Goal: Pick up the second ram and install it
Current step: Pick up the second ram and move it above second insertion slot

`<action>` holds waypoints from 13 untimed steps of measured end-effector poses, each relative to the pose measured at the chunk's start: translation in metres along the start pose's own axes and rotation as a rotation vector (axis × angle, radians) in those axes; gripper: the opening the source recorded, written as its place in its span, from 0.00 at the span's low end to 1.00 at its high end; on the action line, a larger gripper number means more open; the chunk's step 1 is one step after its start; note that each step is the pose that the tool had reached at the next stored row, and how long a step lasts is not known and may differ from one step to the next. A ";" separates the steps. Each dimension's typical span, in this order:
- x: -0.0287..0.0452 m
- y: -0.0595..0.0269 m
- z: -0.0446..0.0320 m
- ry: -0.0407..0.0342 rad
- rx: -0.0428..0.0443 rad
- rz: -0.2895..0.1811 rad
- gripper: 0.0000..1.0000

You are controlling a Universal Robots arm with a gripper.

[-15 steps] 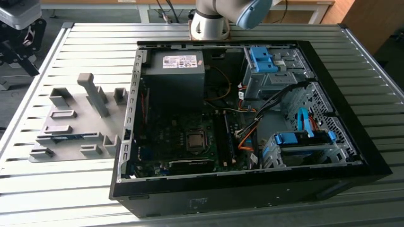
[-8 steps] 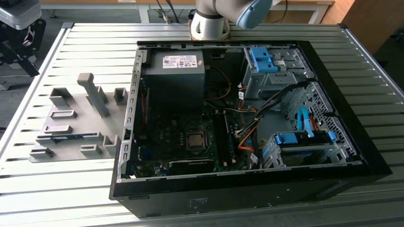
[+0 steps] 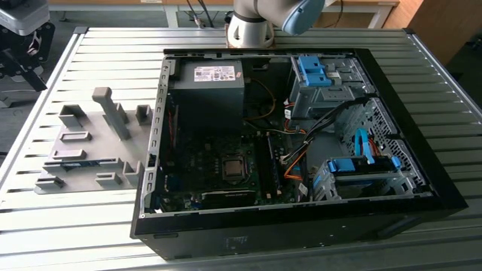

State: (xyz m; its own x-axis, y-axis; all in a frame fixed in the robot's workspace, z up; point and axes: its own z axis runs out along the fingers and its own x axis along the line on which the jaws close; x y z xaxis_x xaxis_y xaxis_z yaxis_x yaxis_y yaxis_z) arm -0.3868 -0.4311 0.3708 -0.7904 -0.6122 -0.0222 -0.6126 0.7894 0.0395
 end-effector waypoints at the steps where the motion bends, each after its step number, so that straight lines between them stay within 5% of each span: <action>1: 0.0000 0.0000 0.0000 0.0000 0.0000 0.000 0.11; 13: 0.0000 0.0000 0.0000 0.0013 -0.0008 -0.034 0.11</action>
State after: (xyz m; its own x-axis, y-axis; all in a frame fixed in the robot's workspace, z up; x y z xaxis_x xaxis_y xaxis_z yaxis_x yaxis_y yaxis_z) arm -0.3868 -0.4311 0.3708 -0.7690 -0.6389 -0.0222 -0.6393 0.7680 0.0395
